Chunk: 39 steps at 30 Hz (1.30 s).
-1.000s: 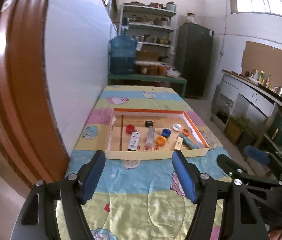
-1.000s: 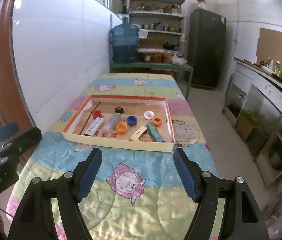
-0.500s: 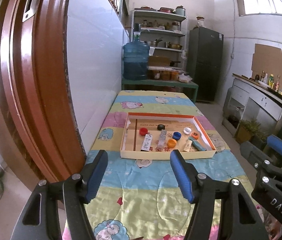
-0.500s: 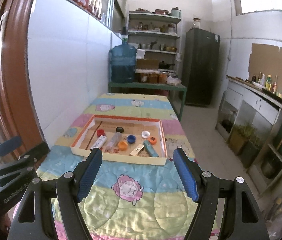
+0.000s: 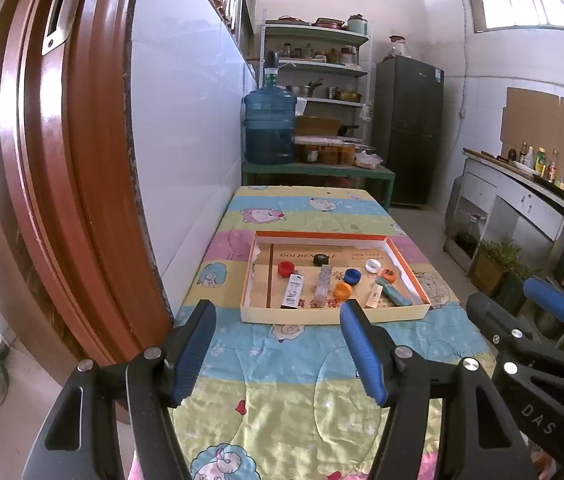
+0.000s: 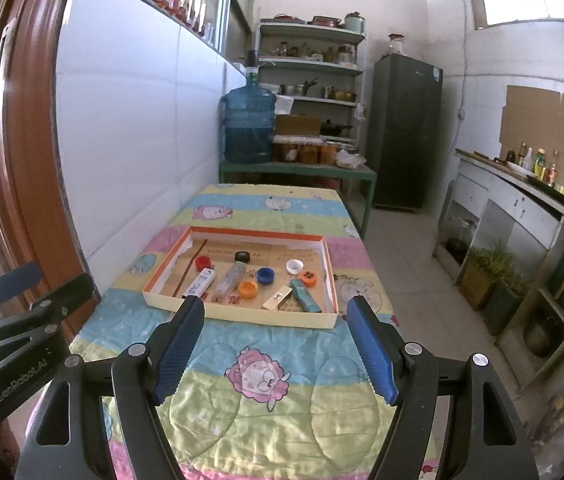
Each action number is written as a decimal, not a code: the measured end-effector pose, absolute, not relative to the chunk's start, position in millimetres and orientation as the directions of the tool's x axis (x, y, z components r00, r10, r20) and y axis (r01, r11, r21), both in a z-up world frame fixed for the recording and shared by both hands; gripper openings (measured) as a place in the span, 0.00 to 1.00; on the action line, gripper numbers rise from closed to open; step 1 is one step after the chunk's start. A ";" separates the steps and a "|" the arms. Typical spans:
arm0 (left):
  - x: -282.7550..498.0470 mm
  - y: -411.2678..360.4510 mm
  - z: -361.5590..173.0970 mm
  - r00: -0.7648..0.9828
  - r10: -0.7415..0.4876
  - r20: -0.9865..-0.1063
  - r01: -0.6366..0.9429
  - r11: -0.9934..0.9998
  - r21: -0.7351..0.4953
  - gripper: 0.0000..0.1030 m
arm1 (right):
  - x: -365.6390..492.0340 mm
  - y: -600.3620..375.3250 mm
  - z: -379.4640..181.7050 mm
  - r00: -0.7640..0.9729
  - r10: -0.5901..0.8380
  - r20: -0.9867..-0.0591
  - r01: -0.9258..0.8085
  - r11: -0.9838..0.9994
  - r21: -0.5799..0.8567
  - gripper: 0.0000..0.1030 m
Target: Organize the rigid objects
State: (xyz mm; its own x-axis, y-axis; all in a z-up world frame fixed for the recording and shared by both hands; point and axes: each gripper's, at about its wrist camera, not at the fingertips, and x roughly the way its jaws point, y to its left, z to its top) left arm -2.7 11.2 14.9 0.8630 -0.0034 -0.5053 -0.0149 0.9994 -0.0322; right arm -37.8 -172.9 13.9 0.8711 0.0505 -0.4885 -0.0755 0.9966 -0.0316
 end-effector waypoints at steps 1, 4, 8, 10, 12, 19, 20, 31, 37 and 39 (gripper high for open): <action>-2.8 10.7 15.0 0.862 -0.002 -0.507 -0.016 0.999 -0.031 0.63 | -37.7 -172.7 13.5 0.870 0.051 -0.490 -0.076 0.997 -0.032 0.73; -2.3 10.9 15.8 0.861 0.000 -0.508 -0.018 0.999 -0.030 0.63 | -35.1 -173.0 11.9 0.868 0.053 -0.493 -0.078 0.997 -0.029 0.73; -1.7 10.8 15.8 0.861 0.002 -0.509 -0.020 0.999 -0.029 0.63 | -33.1 -171.9 9.4 0.865 0.057 -0.498 -0.081 0.996 -0.028 0.73; -0.2 11.3 15.1 0.859 0.002 -0.513 -0.021 0.999 -0.030 0.63 | -32.8 -171.6 8.7 0.865 0.058 -0.499 -0.082 0.996 -0.027 0.73; 0.4 11.3 14.5 0.857 0.003 -0.515 -0.021 0.999 -0.030 0.63 | -31.8 -171.4 7.4 0.864 0.059 -0.501 -0.084 0.996 -0.027 0.73; 0.8 10.5 13.4 0.856 0.003 -0.516 -0.022 0.999 -0.030 0.63 | -30.7 -172.3 4.7 0.862 0.060 -0.504 -0.083 0.996 -0.024 0.73; 0.9 10.5 13.5 0.856 0.003 -0.517 -0.021 0.999 -0.029 0.63 | -30.7 -172.4 4.9 0.862 0.060 -0.504 -0.084 0.996 -0.024 0.73; 1.3 9.5 10.0 0.854 0.002 -0.521 -0.019 0.999 -0.028 0.63 | -29.0 -172.9 0.6 0.858 0.063 -0.511 -0.085 0.996 -0.019 0.73; 1.4 9.7 10.3 0.854 0.001 -0.521 -0.019 0.999 -0.028 0.63 | -29.2 -172.9 0.9 0.858 0.063 -0.510 -0.085 0.996 -0.020 0.73; 0.3 8.5 8.2 0.853 0.001 -0.521 -0.018 0.999 -0.028 0.63 | -29.0 -173.0 1.0 0.858 0.063 -0.510 -0.085 0.996 -0.019 0.73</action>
